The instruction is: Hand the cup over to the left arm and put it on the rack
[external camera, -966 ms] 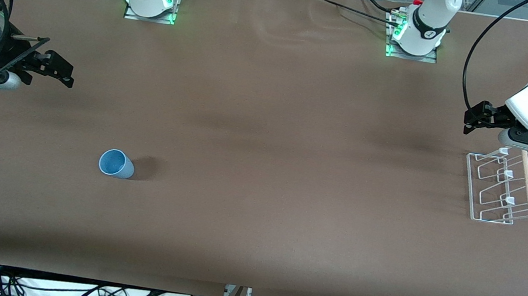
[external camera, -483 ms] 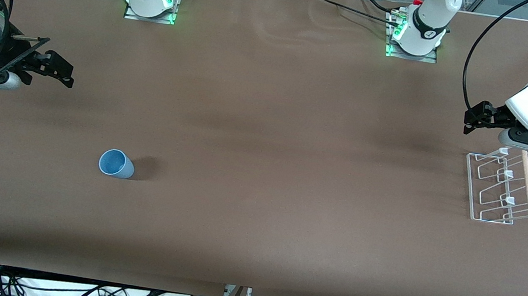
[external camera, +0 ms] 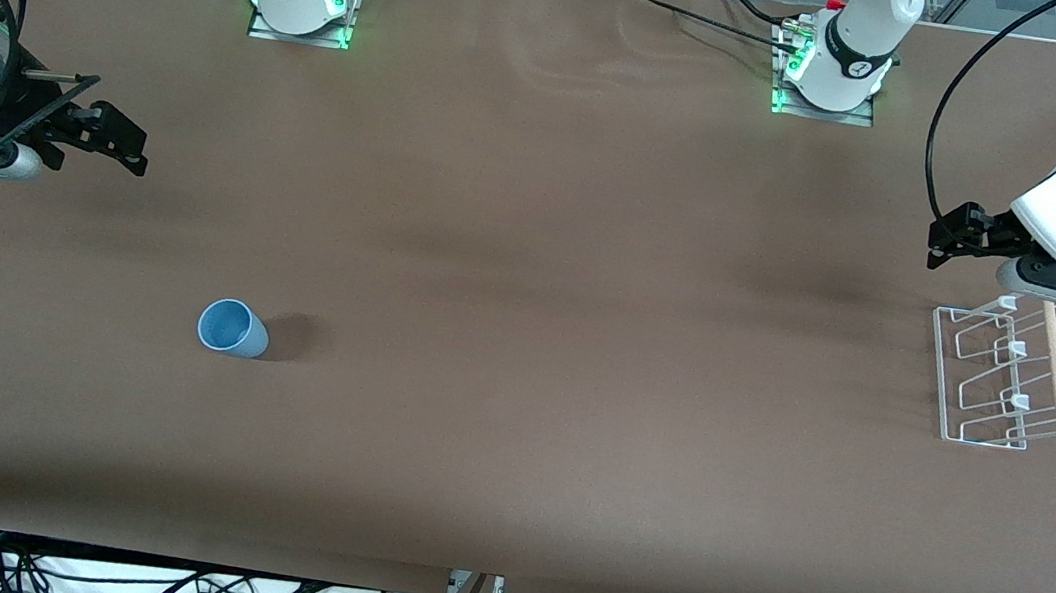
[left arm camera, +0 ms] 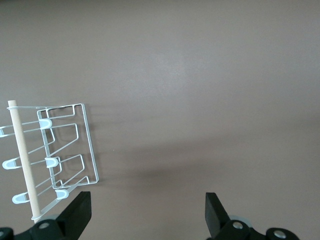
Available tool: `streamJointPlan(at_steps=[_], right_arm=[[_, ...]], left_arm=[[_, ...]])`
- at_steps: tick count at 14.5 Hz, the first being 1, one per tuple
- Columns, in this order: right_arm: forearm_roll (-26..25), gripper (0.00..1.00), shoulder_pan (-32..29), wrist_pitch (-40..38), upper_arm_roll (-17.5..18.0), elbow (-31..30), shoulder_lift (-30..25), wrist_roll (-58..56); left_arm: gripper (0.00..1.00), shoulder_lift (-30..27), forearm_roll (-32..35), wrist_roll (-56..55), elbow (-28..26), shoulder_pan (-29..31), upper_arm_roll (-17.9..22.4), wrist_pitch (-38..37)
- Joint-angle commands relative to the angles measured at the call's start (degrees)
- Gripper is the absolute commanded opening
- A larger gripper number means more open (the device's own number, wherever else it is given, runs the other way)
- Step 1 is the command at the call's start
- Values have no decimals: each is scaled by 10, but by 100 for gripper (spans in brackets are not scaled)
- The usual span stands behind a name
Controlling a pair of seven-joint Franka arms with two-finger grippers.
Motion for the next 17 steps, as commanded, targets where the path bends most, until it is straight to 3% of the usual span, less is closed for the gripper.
streamJointPlan(at_steps=[1,10,14,17], right_arm=[[-10,99,-4,-2,7,10,4,4],[-11,99,-4,-3,7,9,13,4],[-10,99,-6,17,7,10,84,-7],[-22,99,-8,113,7,9,152,-8]], left_arm=[[100,1,-3,-1,0,3,-1,-1],[100,0,-3,-1,0,3,-1,-1],[100,0,-3,-1,0,3,-1,-1],[100,1,-3,-1,0,3,-1,-1]])
